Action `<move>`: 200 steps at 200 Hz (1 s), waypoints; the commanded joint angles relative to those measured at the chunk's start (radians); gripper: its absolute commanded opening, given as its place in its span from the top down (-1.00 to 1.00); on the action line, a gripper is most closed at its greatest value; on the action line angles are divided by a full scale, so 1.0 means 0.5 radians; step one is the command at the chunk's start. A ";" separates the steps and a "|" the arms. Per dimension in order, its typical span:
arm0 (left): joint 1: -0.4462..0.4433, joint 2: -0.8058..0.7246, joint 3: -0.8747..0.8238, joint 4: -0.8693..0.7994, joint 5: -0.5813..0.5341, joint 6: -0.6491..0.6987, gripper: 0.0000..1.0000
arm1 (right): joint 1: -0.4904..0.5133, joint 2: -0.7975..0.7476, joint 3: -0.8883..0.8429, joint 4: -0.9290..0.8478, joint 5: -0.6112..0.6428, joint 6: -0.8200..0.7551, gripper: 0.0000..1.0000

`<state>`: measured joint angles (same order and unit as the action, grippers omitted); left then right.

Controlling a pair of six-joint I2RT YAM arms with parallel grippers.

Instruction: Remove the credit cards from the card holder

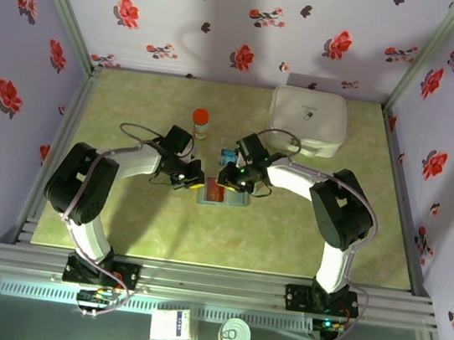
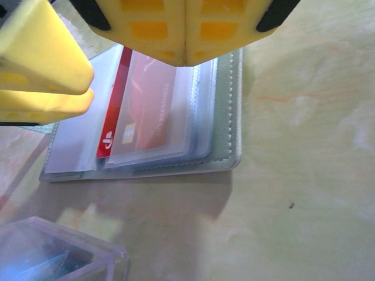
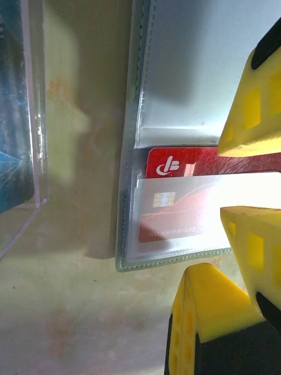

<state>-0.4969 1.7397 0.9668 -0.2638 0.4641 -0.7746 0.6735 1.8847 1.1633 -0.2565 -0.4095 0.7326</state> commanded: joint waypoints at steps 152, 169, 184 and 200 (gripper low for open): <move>-0.032 0.116 0.074 -0.116 -0.066 0.120 1.00 | 0.009 0.040 0.033 -0.066 0.009 -0.078 0.42; -0.031 0.101 0.086 -0.123 -0.080 0.124 1.00 | 0.009 0.029 0.034 -0.064 0.006 -0.075 0.42; -0.031 0.098 0.104 -0.139 -0.085 0.131 1.00 | 0.009 0.020 0.030 -0.058 -0.002 -0.069 0.42; -0.027 0.098 0.111 -0.142 -0.089 0.133 1.00 | 0.009 0.002 0.015 -0.045 -0.004 -0.065 0.42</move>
<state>-0.5133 1.7996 1.0031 -0.2810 0.4599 -0.7376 0.6758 1.9190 1.1648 -0.2436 -0.4423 0.7143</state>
